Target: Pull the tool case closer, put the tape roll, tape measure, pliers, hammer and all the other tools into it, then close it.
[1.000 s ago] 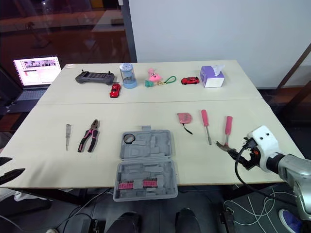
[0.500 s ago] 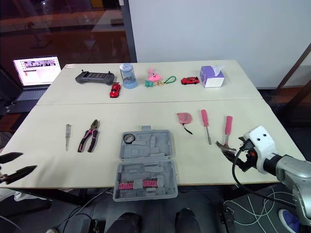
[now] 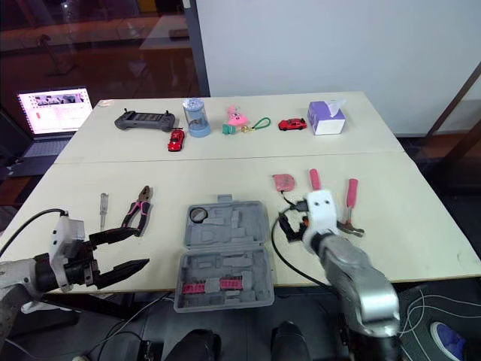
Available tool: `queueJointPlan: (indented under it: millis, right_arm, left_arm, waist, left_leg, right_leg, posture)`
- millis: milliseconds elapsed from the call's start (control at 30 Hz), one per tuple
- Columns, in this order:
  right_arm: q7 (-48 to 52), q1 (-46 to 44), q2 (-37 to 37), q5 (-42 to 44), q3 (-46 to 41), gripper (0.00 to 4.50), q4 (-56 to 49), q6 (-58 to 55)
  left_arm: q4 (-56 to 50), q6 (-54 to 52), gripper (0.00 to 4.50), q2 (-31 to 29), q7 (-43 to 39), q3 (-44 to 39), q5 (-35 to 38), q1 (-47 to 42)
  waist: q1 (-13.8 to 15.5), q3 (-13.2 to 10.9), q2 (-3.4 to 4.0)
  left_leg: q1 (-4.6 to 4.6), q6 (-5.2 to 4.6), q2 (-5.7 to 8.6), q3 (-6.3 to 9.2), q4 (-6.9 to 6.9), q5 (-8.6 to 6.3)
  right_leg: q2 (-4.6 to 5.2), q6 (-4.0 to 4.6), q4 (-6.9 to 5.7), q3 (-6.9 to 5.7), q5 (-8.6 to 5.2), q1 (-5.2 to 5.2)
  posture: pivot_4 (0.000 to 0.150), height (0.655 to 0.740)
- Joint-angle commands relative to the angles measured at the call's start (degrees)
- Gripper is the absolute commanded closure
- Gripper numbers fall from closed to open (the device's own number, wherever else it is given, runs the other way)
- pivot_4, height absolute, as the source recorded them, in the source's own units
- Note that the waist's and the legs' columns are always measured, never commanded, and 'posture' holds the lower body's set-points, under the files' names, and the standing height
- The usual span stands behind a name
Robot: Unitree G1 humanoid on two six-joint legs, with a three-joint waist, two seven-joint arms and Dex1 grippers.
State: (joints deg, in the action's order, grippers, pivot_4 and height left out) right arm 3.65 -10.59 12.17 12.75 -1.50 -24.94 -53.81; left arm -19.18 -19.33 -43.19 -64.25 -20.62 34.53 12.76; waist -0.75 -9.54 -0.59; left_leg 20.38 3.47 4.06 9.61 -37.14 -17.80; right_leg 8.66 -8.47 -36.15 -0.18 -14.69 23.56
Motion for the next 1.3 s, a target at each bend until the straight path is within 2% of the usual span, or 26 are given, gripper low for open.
queueJointPlan:
  millis: [33,100,200,333,633,733,967,1000,1200,1300]
  right_arm:
    - [-2.84,-4.11,-2.26,-3.17,0.73,0.0,6.94,4.51]
    - [-3.38,-7.52,-3.49,-4.43,1.25,0.0,13.11,7.53]
    - [-5.65,-15.48,-5.67,-6.69,0.29,0.0,28.13,15.46]
    - [-5.27,-20.6,-6.24,-8.16,0.34,0.0,39.86,23.17]
    - [-6.02,-24.17,-8.25,-10.28,0.79,0.0,52.5,29.47]
    - [-5.95,-25.33,-8.24,-10.71,0.56,0.77,56.01,31.17]
    - [-5.77,-27.26,-8.53,-11.18,0.68,4.24,60.43,33.21]
    - [-5.87,-27.11,-8.46,-11.18,0.55,4.45,60.39,33.09]
    - [-5.34,-24.75,-6.67,-10.98,-0.48,4.45,56.34,31.36]
    - [-2.96,-19.95,-4.76,-10.89,0.19,4.45,47.47,28.93]
  left_arm:
    - [-1.54,-0.86,0.07,0.02,0.81,0.05,1.87,-1.43]
    - [-1.39,-0.76,0.07,-0.08,1.09,0.64,1.55,-2.27]
    - [-0.5,0.27,0.07,0.25,2.05,1.46,0.41,-4.04]
    - [-0.75,0.91,0.07,0.66,2.56,1.72,0.13,-4.03]
    - [-0.75,1.82,0.07,0.89,3.44,1.64,-0.54,-4.13]
    - [-0.9,1.78,0.0,1.01,3.88,1.61,-0.43,-4.02]
    - [-0.85,1.66,0.0,1.11,4.55,1.74,-0.52,-3.41]
    - [-0.89,1.56,0.0,1.07,4.69,1.76,-0.47,-3.43]
    - [-0.96,0.88,0.0,1.16,5.35,2.33,-0.09,-3.99]
    - [-1.03,1.07,0.0,1.36,5.18,3.35,-0.3,-3.78]
  waist:
    - [-0.02,-0.01,0.01]
    - [-0.15,-0.01,0.01]
    - [-0.52,-0.03,0.05]
    - [-1.23,-0.03,0.05]
    - [-1.96,-0.03,0.06]
    - [-1.95,-0.03,0.06]
    - [-1.83,-0.03,0.06]
    - [-1.83,-0.03,0.06]
    - [-1.69,-0.03,0.07]
    - [-1.5,-0.03,0.07]
  left_leg:
    - [0.02,0.0,0.0,0.0,0.0,0.0]
    - [0.02,0.0,0.01,0.0,0.0,0.0]
    - [-0.04,0.04,0.0,-0.01,0.01,0.03]
    - [0.02,0.44,0.0,-0.01,0.13,0.25]
    - [0.06,0.44,-0.01,-0.02,0.13,0.25]
    - [0.05,0.44,-0.01,-0.02,0.12,0.25]
    - [0.06,0.44,0.0,-0.02,0.11,0.25]
    - [0.06,0.44,0.0,-0.01,0.11,0.25]
    - [0.07,0.44,0.0,-0.01,0.11,0.25]
    - [0.08,0.44,0.02,0.01,0.11,0.25]
  right_leg:
    - [0.0,0.0,0.0,0.0,0.0,0.01]
    - [0.0,0.0,0.01,0.0,0.0,0.01]
    - [-0.03,0.01,-0.02,0.0,0.01,0.0]
    - [-0.03,0.03,0.0,0.0,0.02,0.1]
    - [-0.03,0.02,0.0,0.03,0.02,0.15]
    - [-0.03,0.02,0.0,0.04,0.02,0.14]
    - [-0.02,0.02,0.0,0.04,0.02,0.13]
    - [-0.02,0.02,0.0,0.04,0.02,0.13]
    - [-0.02,0.02,0.0,0.04,0.02,0.13]
    - [-0.01,0.02,0.02,0.04,0.02,0.11]
  posture:
    - [0.15,0.74]
    - [0.15,0.74]
    - [0.15,0.74]
    - [0.15,0.74]
    - [0.15,0.74]
    - [0.15,0.74]
    - [0.15,0.74]
    - [0.15,0.74]
    - [0.15,0.74]
    - [0.15,0.74]
